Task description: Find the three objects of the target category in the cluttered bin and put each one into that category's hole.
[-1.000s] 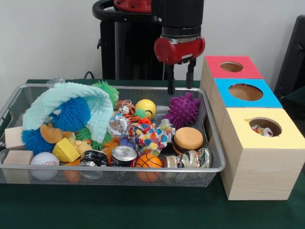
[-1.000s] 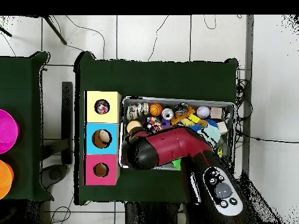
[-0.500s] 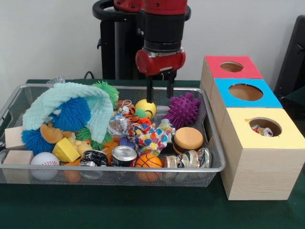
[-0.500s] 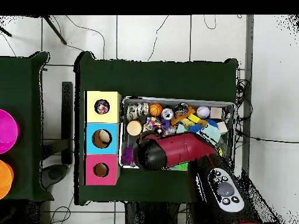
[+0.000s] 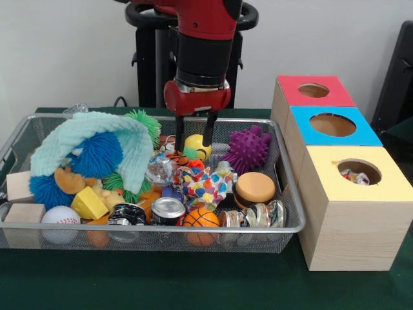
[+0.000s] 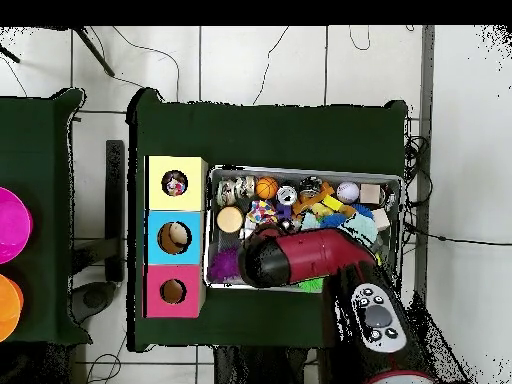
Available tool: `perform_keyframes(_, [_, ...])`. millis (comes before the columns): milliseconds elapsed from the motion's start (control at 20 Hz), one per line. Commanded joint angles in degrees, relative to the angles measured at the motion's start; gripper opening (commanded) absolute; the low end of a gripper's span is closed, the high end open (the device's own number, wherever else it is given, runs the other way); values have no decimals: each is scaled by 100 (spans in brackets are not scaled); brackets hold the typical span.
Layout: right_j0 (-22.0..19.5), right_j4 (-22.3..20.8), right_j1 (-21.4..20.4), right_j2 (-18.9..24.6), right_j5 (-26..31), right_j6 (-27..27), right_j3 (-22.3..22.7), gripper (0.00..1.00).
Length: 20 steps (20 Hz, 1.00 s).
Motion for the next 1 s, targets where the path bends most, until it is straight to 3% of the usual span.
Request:
perform_keyframes(50, [527,212,635,-594,-587,1726,-745,100])
perform_keyframes(500, [622,614,963,-615,-566,1447,-1030,100])
perform_keyframes(1000, [361,512,1362,-547,-672,959,-1349,100])
